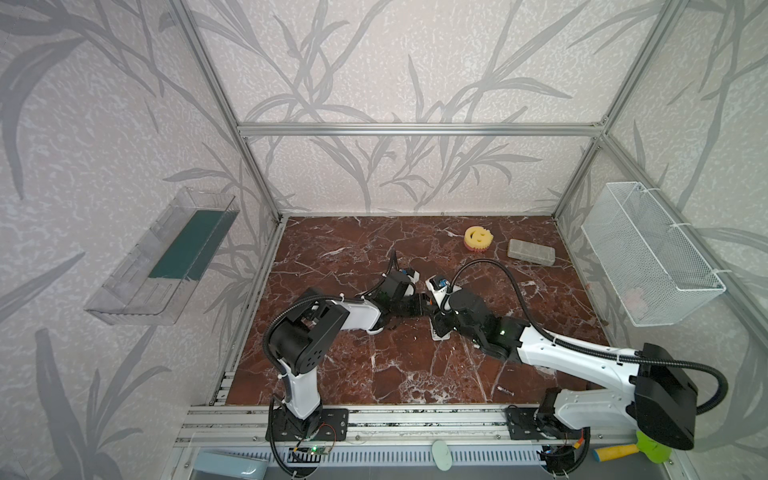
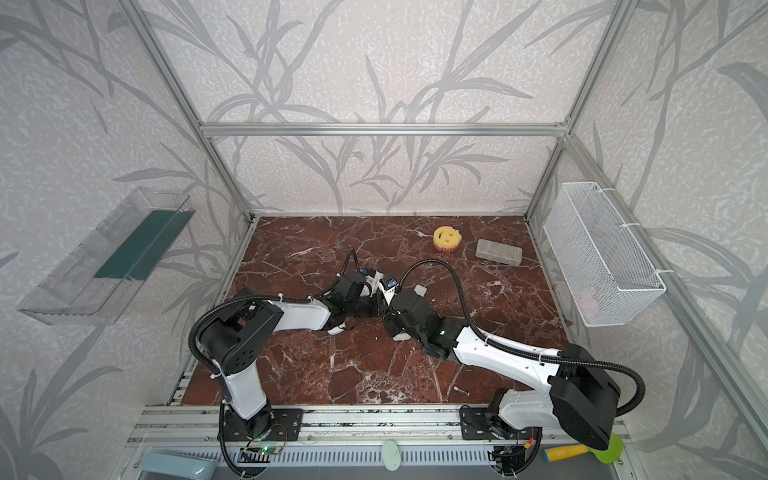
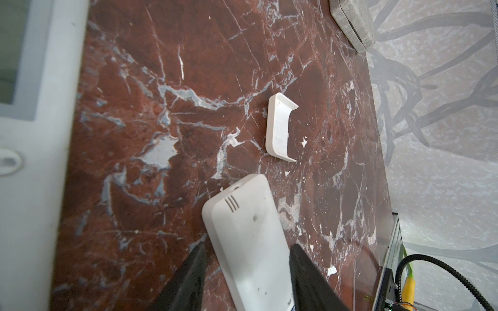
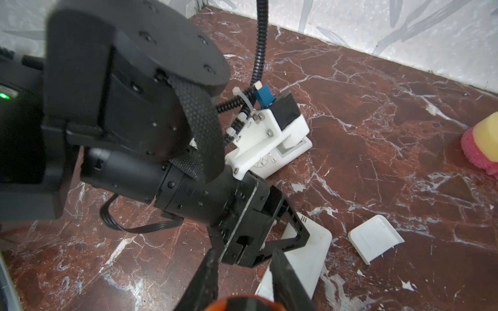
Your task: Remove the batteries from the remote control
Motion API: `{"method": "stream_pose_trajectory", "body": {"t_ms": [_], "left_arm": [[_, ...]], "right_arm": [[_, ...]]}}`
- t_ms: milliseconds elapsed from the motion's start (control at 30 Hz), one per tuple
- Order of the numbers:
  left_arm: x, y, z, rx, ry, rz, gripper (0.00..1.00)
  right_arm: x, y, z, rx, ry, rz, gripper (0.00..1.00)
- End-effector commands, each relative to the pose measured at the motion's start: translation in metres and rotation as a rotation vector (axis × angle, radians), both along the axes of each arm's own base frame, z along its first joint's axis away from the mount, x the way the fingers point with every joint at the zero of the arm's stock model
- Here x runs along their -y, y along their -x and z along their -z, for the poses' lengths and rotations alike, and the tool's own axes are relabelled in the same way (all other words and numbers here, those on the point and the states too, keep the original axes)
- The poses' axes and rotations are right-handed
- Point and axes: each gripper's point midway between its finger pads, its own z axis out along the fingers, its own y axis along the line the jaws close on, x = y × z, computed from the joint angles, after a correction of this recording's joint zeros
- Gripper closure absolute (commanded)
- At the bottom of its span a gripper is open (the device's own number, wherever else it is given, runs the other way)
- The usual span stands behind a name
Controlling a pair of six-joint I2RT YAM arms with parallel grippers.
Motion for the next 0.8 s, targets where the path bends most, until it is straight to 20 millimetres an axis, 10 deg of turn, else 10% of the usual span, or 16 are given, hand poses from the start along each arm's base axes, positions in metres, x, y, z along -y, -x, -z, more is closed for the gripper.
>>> {"method": "stream_pose_trajectory", "body": {"t_ms": [0,767], "left_arm": [[0.001,0.004,0.005,-0.021,-0.007,0.005,0.49],[0.000,0.011,0.016,-0.055,-0.019,0.008,0.51]], "right_arm": [[-0.009,-0.004,-0.022,0.041,-0.049,-0.009,1.00],[-0.013,0.001,0.011,0.072,0.147,-0.068,1.00]]}}
